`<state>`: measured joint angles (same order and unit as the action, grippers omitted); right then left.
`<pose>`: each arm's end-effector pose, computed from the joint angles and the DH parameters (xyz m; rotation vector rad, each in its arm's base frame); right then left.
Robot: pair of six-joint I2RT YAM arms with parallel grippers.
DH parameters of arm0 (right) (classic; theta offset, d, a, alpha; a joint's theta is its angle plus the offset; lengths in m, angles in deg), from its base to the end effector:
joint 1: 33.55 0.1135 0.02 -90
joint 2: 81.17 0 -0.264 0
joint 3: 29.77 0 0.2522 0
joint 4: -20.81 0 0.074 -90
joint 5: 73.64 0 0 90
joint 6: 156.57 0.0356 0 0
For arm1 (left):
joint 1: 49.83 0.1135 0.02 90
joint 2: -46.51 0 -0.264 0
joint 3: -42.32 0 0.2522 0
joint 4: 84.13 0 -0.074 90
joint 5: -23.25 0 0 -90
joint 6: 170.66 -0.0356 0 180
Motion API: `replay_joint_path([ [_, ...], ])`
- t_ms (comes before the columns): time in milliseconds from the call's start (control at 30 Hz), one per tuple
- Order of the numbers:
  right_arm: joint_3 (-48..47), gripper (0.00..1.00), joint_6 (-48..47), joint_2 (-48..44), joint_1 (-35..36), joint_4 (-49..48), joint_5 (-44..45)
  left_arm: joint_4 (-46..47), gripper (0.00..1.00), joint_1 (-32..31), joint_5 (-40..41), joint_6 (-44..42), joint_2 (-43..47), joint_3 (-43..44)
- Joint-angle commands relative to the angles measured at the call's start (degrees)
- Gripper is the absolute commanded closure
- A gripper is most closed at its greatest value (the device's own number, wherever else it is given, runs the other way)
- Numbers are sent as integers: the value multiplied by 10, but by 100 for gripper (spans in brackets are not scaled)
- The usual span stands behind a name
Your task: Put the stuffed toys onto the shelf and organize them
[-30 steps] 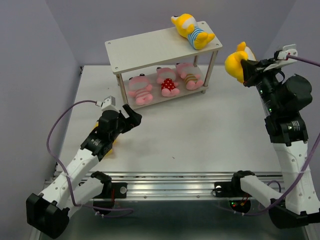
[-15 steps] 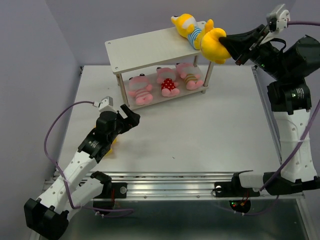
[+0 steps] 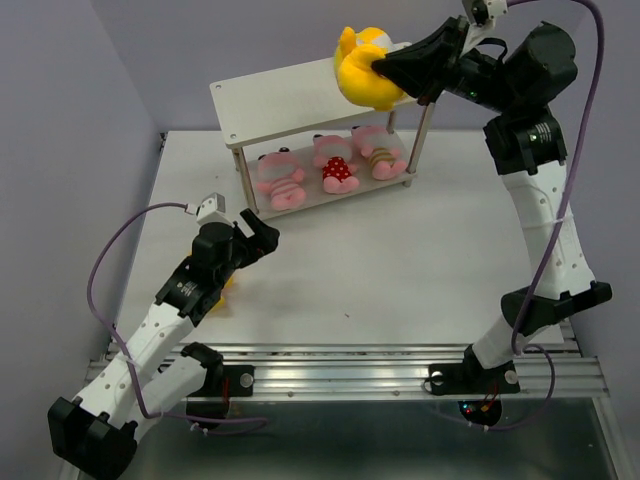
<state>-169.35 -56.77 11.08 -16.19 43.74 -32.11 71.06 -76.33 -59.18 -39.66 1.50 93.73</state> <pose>0.2690 0.1120 0.6031 -0.8418 1.0502 0.8848 0.1701 -0.0795 0.2938 -0.3374 1.9174 -0.6721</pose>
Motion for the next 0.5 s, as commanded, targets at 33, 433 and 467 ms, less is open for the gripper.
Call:
replay_joint_path([
  [33,-88,99,-58,56,47,38,23,-4,1,1,15,-1,21,28],
  [433,-157,99,-169,191,110,18,111,-17,1,2,23,4,44,18],
  [467,-154,99,-172,196,115,10,115,-20,1,2,24,4,45,18],
])
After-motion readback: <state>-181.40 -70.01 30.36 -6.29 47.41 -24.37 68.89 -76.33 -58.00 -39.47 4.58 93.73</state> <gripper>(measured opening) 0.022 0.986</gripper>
